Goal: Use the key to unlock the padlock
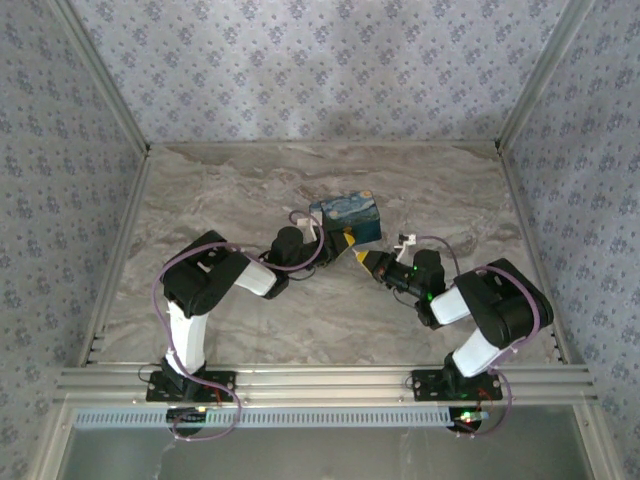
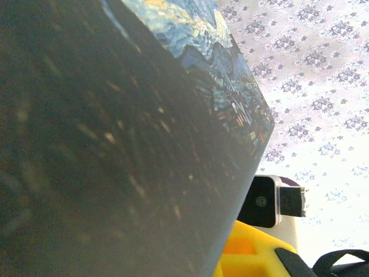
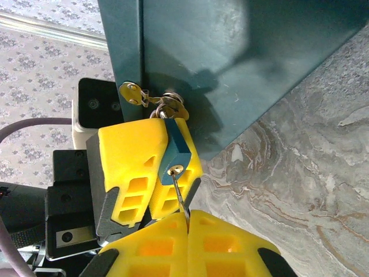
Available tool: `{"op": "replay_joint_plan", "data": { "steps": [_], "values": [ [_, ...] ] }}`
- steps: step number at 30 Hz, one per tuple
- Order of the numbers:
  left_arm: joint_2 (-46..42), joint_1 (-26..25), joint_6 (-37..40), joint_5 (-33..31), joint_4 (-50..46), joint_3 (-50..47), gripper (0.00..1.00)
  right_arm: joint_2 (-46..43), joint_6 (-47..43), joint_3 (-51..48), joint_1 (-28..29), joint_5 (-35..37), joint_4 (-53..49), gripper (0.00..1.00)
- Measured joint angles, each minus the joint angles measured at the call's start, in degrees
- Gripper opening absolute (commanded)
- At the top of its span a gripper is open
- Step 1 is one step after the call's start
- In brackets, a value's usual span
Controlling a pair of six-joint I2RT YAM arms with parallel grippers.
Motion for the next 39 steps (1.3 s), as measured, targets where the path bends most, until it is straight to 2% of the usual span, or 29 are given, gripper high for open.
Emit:
{"op": "replay_joint_plan", "data": {
  "steps": [39],
  "values": [
    [0.5, 0.2, -1.5, -0.3, 2.3, 0.0, 0.00, 0.8, 0.4, 1.4, -0.3, -0.9, 0.7, 0.00]
  ]
}}
